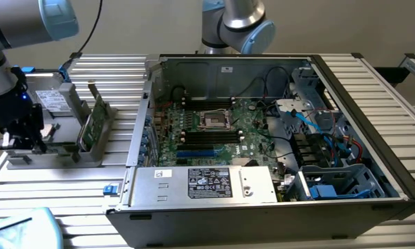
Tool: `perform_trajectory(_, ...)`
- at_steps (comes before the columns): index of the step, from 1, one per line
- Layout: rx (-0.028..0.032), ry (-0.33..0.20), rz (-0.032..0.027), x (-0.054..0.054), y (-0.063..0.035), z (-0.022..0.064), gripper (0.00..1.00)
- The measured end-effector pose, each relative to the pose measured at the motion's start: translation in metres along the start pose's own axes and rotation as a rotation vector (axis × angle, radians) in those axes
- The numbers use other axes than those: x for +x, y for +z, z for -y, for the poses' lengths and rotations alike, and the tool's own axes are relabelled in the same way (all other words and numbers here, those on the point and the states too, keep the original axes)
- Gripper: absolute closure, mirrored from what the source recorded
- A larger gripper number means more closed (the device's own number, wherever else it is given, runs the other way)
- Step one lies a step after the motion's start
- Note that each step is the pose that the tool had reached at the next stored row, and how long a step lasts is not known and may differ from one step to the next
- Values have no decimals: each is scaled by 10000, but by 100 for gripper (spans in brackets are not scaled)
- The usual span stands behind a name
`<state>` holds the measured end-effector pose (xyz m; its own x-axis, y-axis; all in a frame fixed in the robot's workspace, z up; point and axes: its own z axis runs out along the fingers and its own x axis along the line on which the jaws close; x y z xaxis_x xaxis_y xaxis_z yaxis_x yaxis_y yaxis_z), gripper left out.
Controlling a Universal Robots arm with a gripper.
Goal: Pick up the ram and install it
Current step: 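Pick up the ram and move it above insertion slot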
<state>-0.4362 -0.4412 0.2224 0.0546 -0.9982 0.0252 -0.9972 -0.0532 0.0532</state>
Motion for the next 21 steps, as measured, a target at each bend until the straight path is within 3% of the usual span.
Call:
perform_trajectory(2, 1, 1, 1, 3, -125, -7, 86)
perform_trajectory(6, -1, -2, 2, 9, -275, 19, 86)
perform_trajectory(15, -87, -17, 32, 30, -516, 277, 86)
perform_trajectory(21, -167, -31, 46, 43, -739, 415, 86)
